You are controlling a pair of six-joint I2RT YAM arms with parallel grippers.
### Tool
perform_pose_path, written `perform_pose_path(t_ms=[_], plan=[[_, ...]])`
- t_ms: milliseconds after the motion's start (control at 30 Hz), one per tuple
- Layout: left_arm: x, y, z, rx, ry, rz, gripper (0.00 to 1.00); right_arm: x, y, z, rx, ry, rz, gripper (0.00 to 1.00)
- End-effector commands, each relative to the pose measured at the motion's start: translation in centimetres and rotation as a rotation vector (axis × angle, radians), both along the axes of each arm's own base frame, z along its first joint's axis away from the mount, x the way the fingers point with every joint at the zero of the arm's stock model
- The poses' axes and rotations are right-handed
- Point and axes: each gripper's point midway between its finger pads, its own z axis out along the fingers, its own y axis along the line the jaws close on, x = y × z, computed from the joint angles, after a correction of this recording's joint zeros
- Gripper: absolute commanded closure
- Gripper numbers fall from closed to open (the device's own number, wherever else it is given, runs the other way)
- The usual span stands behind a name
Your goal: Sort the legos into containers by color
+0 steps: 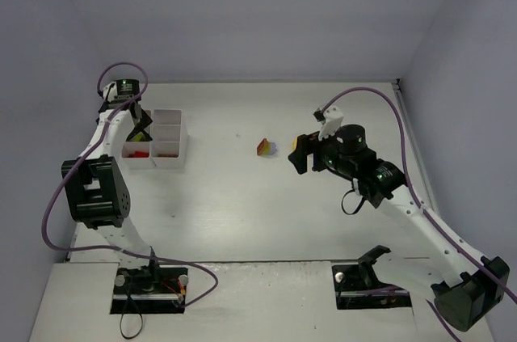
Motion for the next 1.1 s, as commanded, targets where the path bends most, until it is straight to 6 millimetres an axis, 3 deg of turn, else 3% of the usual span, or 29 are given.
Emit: perform_pose_path(t_ms=[0, 133, 267, 300, 367, 433, 567, 667, 800, 967, 1033, 1067], plan=[[0.3, 0.1, 4.3, 0.001, -0.1, 0.002, 0.59, 1.3, -0.2, 0.6, 0.024, -0.021, -0.057, 0.25], [-0.3, -2.2, 6.0, -0.061, -0.147, -0.089, 0.59, 2.1, -0.3, -0.3, 0.008, 0.004, -0.093, 0.28], [-1.3, -6.5, 8.2, -0.061, -0.19, -0.266, 0.59, 3.6, -0.2, -1.9, -0.03, 0.038, -0.129, 0.31], [-1.6, -8.9, 8.3, -0.063, -0.184, -0.336, 0.58, 4.0, 0.0, -1.8, -0.028, 0.034, -0.127, 0.33], [-2.5, -11.0, 9.0, -0.07, -0.189, -0.433, 0.59, 4.8, 0.1, -2.9, -0.052, 0.056, -0.137, 0.38], [-3.5, -13.4, 8.6, -0.081, -0.177, -0.518, 0.59, 6.0, -0.2, -3.8, -0.066, 0.079, -0.166, 0.43], [-5.9, -16.5, 8.6, -0.096, -0.17, -0.645, 0.59, 8.4, -2.3, -5.6, -0.069, 0.127, -0.292, 0.44], [-7.5, -18.1, 7.8, -0.124, -0.147, -0.713, 0.59, 10.2, -4.3, -7.4, -0.104, 0.152, -0.395, 0.44], [-9.1, -19.4, 6.7, -0.155, -0.117, -0.768, 0.58, 12.2, -5.2, -9.0, -0.136, 0.184, -0.448, 0.44], [-10.1, -19.9, 6.2, -0.166, -0.107, -0.82, 0.59, 14.2, -4.8, -10.9, -0.163, 0.225, -0.433, 0.39], [-10.4, -20.4, 6.1, -0.181, -0.108, -0.854, 0.59, 14.9, -3.9, -11.0, -0.193, 0.208, -0.357, 0.39], [-10.5, -20.5, 6.2, -0.176, -0.111, -0.871, 0.58, 15.5, -2.2, -10.1, -0.146, 0.172, -0.272, 0.39]])
